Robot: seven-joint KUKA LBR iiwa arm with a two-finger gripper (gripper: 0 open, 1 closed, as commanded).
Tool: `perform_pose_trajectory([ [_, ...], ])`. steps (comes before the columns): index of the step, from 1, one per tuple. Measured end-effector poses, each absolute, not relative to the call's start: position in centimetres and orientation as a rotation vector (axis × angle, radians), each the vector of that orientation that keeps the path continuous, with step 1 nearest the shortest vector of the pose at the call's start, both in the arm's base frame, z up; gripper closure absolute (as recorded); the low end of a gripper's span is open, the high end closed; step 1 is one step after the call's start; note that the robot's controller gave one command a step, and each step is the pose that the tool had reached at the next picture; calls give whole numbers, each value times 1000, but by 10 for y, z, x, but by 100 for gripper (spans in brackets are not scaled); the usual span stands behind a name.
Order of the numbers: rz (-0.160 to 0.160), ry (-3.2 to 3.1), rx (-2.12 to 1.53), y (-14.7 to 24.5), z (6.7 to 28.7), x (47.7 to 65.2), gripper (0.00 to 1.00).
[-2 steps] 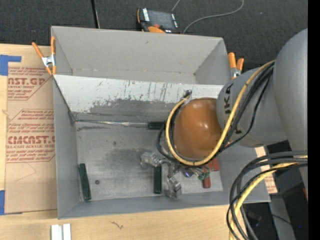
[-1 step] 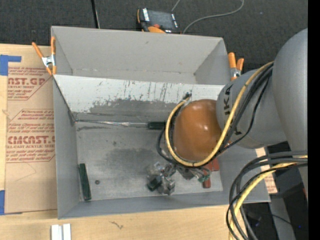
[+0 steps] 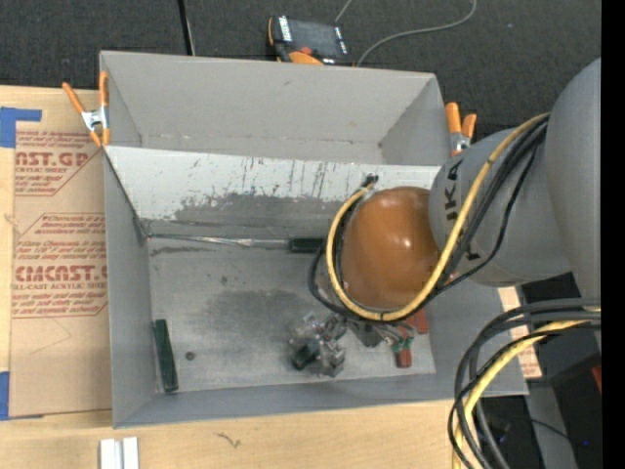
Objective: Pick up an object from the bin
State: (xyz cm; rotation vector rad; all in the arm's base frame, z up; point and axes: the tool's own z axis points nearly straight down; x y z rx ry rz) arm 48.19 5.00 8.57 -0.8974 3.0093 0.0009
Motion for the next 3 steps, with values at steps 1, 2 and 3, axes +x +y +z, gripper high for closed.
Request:
perform_pose_trajectory([
  [1,1,3011,-896,51,91,482,100],
  [2,-2,3003,-893,51,172,484,100],
  [3,0,3008,-893,52,196,485,100],
])
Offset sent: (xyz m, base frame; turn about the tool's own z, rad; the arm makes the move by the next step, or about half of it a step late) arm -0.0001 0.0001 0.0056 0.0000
